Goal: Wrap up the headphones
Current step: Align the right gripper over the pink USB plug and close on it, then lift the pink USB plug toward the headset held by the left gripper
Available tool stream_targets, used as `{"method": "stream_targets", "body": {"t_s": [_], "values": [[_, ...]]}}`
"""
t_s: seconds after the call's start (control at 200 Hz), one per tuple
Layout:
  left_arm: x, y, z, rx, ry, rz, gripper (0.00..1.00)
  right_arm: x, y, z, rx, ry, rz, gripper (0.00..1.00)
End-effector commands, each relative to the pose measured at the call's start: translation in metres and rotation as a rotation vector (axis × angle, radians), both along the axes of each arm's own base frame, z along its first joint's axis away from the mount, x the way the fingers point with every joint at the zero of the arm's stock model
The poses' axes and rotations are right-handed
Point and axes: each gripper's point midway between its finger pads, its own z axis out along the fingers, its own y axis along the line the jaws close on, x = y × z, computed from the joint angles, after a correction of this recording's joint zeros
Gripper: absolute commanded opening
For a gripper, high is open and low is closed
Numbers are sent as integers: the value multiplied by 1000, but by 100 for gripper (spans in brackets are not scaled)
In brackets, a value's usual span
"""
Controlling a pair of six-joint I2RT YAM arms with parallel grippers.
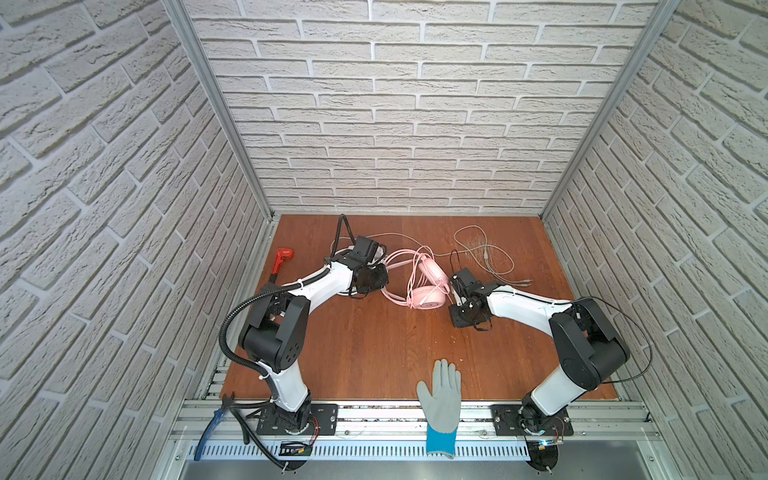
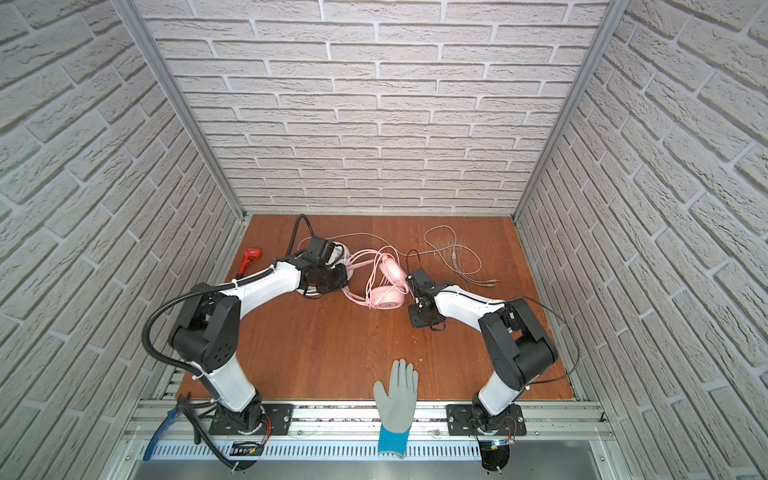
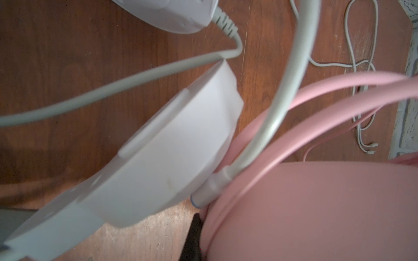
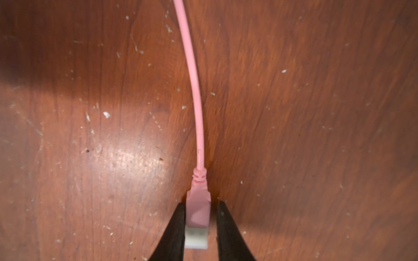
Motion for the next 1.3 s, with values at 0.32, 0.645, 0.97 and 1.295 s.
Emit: {"method": "stream_targets", "body": {"t_s": [0.32,0.645,0.97,1.295], "values": [[13,-11,16,-96,-43,16,0,-23,9,-12,43,64,68,6],[23,-16,35,-149,-88,59,0,-26,25,21,135,-24,142,6],[31,-16,44,-159,-99,97,0,-29,46,46,126,-91,310,5],[40,-20,55,-178,-104,117,0,-30,53,59,112,-128,364,5]]}}
